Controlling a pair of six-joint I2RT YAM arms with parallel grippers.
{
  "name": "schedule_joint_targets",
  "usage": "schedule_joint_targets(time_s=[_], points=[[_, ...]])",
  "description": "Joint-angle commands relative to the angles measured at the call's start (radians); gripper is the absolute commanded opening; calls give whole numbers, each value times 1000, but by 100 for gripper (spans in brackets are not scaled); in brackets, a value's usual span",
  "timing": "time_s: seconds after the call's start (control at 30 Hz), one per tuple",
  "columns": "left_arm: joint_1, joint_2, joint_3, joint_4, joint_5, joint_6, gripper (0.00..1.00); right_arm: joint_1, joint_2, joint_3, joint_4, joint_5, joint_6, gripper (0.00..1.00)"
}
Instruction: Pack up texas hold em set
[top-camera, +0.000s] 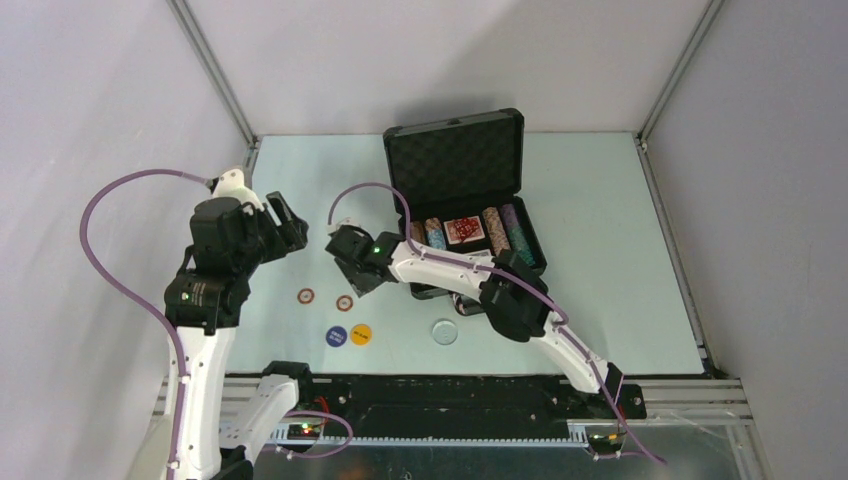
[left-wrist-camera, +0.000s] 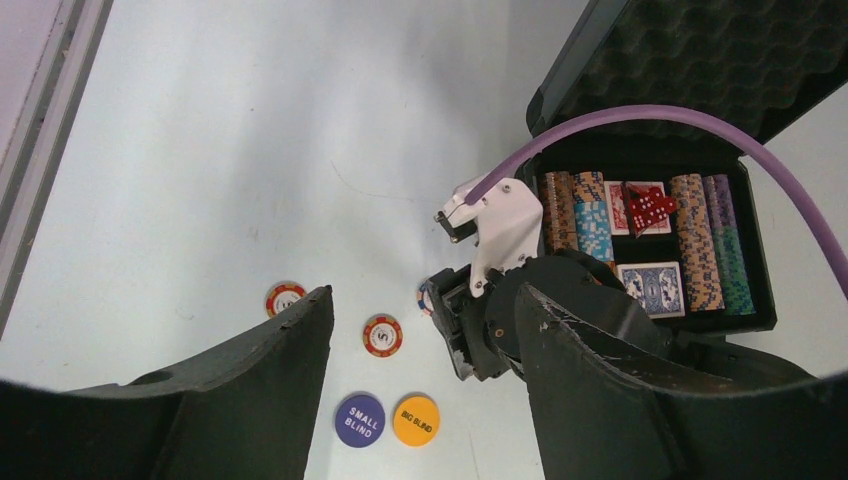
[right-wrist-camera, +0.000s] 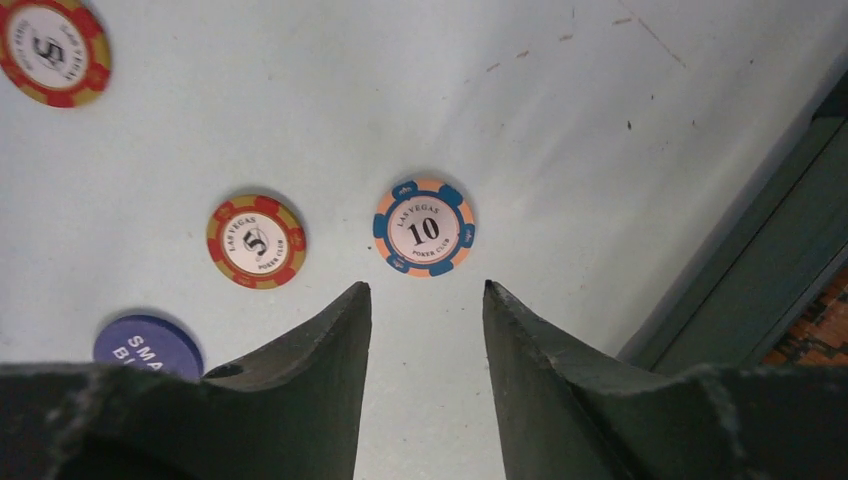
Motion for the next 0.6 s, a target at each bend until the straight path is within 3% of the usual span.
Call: schedule_joint_targets(time_s=[0.0,0.13,0.57], points=[[9,-8,-1,17,17,20,72,-7,-59,14,39,-17,-2,55],[8,-6,0,16,20,20,72,-20,-21,46,21,-48,5,61],[8,-5,-2,16,21,23,72,-27,142,223,-83,-56,-8,61]])
